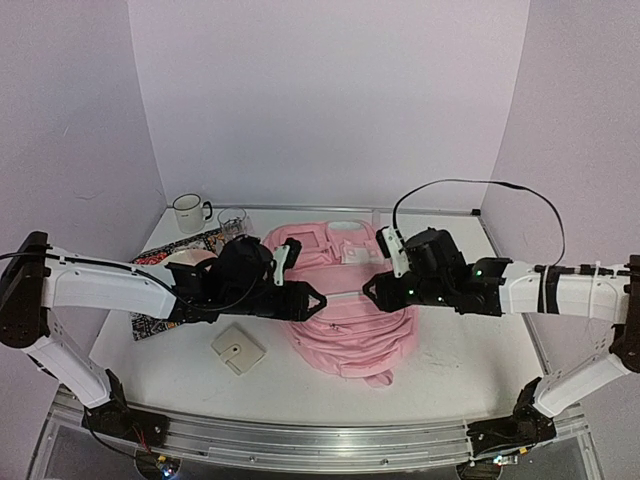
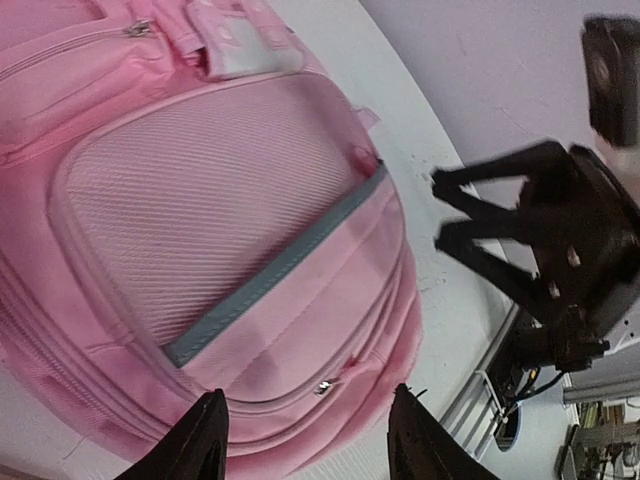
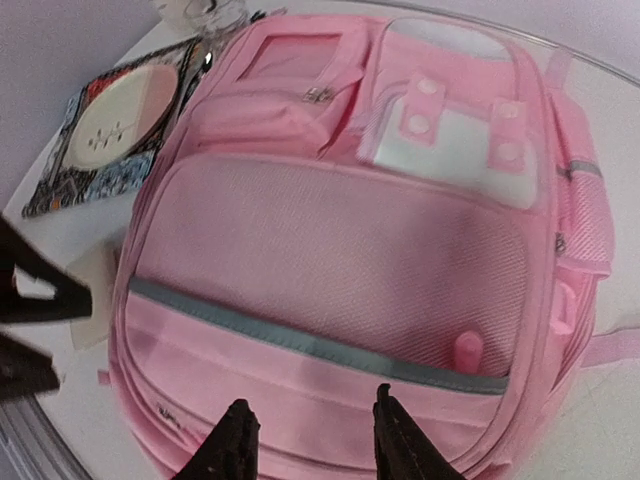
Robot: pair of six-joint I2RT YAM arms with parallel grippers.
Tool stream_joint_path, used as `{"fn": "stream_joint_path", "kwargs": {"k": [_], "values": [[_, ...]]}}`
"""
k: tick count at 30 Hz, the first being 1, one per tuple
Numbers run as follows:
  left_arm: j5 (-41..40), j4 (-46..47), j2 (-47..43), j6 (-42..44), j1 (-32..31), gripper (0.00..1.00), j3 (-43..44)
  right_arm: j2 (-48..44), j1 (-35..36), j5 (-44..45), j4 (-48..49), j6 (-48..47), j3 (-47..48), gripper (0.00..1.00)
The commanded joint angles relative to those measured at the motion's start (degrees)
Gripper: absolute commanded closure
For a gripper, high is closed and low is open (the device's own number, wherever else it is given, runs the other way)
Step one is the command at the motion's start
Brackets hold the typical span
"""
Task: Pack the student bag
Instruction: Grab the upper front pocket of the student bag.
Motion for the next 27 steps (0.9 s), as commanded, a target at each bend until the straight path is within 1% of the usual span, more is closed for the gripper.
{"fn": "stream_joint_path", "kwargs": {"k": [1,6,12,14,20,27], "values": [[-3.98,0.01,-1.0,-9.31,1.54,0.44,-1.61,-2.49,1.85,-8.97,0.89,-4.61,-4.4,0.57],[-3.42,0.88,1.52,-11.36,1.7,0.47,-0.5,-3.54,2.73,-14.81,5.01,-5.31,-7.71,0.53],[-2.55,2.13,5.72,-12.62,1.7,0.5,1.23,-0.02,2.95,-18.93,8.99,-5.97,-8.44,0.52],[-0.85,2.43,6.75,-12.82,1.7,0.51,1.47,1.74,3.07,-19.23,10.01,-6.1,-8.15,0.52],[0.17,2.99,8.05,-13.15,1.69,0.53,1.89,6.39,3.04,-19.43,12.0,-6.49,-6.62,0.52],[2.28,3.92,10.12,-13.77,1.67,0.55,2.26,9.66,3.32,-20.31,13.61,-6.86,-5.63,0.53]]}}
